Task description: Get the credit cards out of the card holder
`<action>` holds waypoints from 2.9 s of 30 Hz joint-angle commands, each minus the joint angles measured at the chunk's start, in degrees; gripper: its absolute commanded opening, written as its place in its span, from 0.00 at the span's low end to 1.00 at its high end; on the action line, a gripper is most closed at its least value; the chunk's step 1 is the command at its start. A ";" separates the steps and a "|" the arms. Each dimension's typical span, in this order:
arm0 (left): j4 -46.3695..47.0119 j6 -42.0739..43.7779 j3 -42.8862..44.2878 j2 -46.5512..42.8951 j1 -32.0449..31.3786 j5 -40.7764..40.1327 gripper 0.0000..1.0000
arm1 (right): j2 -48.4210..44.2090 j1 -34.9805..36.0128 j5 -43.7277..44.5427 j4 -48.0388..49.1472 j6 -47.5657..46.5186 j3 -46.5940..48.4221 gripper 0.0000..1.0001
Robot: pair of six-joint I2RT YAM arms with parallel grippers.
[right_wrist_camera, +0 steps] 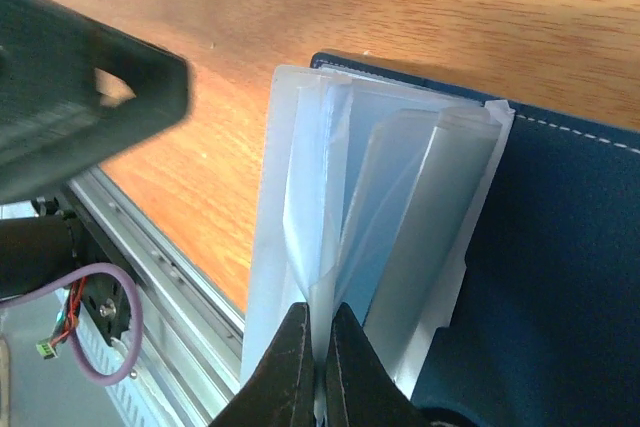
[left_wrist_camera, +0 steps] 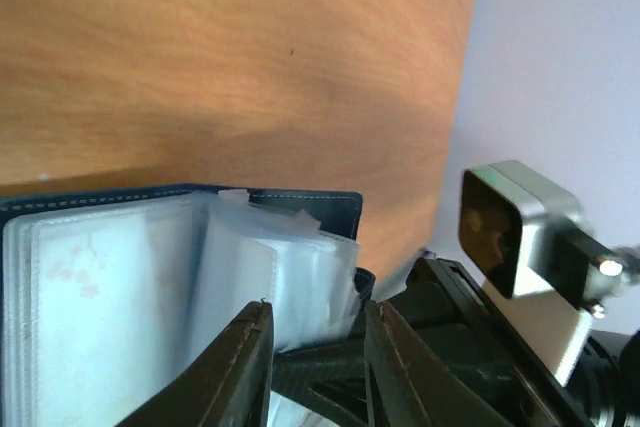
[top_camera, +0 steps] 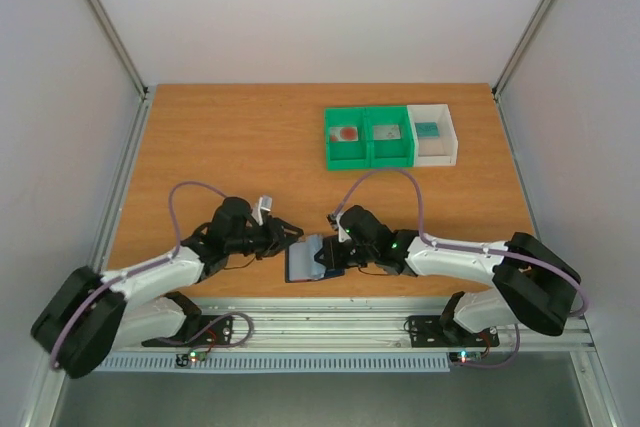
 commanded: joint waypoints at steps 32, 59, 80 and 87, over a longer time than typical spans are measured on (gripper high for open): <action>-14.10 14.63 10.97 7.43 -6.35 -1.89 0.19 | -6.27 0.01 4.60 -11.79 -0.76 3.93 0.30; -11.27 15.28 15.78 15.69 -10.97 -6.66 0.17 | -12.83 0.01 1.75 -15.56 0.53 6.23 0.19; -29.57 14.23 12.18 0.00 -3.83 -13.99 0.29 | 4.60 3.53 3.14 -7.16 3.55 9.85 0.20; -31.47 14.67 9.05 -4.37 -2.06 -13.56 0.32 | 9.12 3.53 7.23 -11.03 3.37 12.41 0.20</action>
